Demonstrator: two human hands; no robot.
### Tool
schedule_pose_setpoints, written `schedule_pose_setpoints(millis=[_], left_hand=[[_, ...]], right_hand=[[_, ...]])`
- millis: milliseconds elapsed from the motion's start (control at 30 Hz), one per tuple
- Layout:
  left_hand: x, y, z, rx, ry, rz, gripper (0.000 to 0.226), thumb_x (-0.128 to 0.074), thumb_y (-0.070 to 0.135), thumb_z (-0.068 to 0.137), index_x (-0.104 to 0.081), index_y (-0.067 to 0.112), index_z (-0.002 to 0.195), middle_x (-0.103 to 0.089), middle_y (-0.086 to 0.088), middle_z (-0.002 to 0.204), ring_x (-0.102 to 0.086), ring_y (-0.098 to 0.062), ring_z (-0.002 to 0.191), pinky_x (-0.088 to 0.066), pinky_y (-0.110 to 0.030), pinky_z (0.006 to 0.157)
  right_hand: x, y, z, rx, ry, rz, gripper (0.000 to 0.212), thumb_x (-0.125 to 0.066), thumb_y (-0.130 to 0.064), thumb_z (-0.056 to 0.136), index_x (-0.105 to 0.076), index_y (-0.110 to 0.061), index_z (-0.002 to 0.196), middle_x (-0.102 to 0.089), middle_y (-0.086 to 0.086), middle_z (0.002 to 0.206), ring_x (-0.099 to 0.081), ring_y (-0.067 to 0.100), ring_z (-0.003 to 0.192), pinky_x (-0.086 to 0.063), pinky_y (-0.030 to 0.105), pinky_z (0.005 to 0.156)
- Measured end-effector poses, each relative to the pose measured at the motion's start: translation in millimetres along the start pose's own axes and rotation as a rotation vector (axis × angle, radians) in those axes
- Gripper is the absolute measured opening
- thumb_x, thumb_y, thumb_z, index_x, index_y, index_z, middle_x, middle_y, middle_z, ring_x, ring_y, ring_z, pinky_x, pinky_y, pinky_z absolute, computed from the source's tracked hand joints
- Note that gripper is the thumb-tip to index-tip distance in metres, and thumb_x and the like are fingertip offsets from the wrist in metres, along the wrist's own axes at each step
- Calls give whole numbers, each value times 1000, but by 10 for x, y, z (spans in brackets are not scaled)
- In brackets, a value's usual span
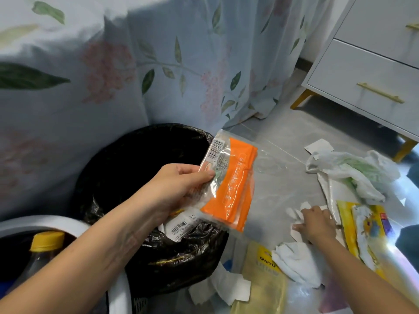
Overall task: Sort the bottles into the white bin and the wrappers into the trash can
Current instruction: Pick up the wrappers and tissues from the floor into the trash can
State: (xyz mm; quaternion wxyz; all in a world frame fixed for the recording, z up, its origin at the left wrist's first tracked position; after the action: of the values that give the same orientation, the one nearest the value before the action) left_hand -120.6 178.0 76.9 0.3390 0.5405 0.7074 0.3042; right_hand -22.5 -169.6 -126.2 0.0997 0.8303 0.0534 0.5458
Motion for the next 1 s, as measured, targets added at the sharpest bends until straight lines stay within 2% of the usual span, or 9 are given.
schedule_pose_setpoints(millis=[100,267,367,433,600,700,800,933,1000], left_hand=[[-17,4,3,-9,-12,-22,22,-67,10,83,-68,-7,96,-72,-18,78,-68,-20,56,-59,-26,56],[-18,44,-6,-56,49,-27,13,-65,10,86,-68,-2,88,-71,-15,74,-66,-18,54,-58,-26,56],[-18,92,-24,-112,111,-50,12,-63,11,88,-68,2,83,-70,-12,71,-65,-15,52,-56,-24,54],[-31,132,-42,-140,133,-70,12,-62,12,89,-69,3,85,-71,-9,73,-66,-13,55,-57,-24,53],[-43,218,-110,-165,115,-97,18,-62,13,89,-70,15,74,-66,-1,69,-59,-12,61,-50,-23,57],[27,261,-163,-192,69,-173,17,-57,6,90,-70,15,95,-68,-3,84,-62,-12,68,-51,-25,65],[155,292,-213,-166,48,-206,27,-52,6,91,-62,9,116,-69,-3,91,-66,-12,71,-55,-26,69],[254,367,-285,-132,-7,-187,47,-57,51,77,-68,18,108,-74,0,91,-71,-13,73,-57,-32,66],[302,413,-299,-213,8,-39,39,-65,42,74,-68,22,107,-75,0,91,-71,-12,71,-55,-29,59]], right_hand=[[86,-63,-19,78,142,67,33,-58,-50,85,-64,-25,106,-55,5,121,-48,28,114,-40,37,90],[994,-239,-305,4,351,1115,31,-68,-30,85,-50,-12,67,-51,5,62,-52,27,64,-37,32,52],[1784,-427,-591,52,129,1851,9,-64,-20,88,-60,-16,81,-65,0,74,-63,12,60,-51,24,46],[2270,-608,-880,214,-82,2062,9,-57,-11,91,-62,-17,88,-70,-4,71,-64,5,57,-49,15,44],[2806,-1249,-1510,745,-261,1745,20,-68,-13,71,-66,-15,91,-75,-5,81,-70,8,77,-59,24,72],[2730,-1523,-1525,717,-219,1577,27,-75,-5,71,-66,-19,92,-74,-7,84,-70,4,78,-58,21,72],[2669,-1668,-1461,606,-238,1584,49,-79,-6,70,-54,-10,112,-73,6,94,-72,21,87,-60,39,77],[2571,-1763,-1435,580,-344,1592,66,-80,0,65,-49,-13,123,-74,9,98,-72,25,89,-59,42,78],[2546,-1801,-1481,639,-371,1595,55,-78,2,68,-58,-11,118,-75,9,98,-72,24,89,-59,36,77]])
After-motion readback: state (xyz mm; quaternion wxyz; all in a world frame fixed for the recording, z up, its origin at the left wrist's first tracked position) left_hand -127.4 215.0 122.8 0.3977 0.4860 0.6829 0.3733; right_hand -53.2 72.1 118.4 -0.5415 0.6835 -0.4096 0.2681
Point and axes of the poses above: each hand's wrist, its own z-axis towards the middle knuckle, its own x-axis out of the back of the hand, y = z × x, the point moved 4 cm from there along z, towards the middle knuckle
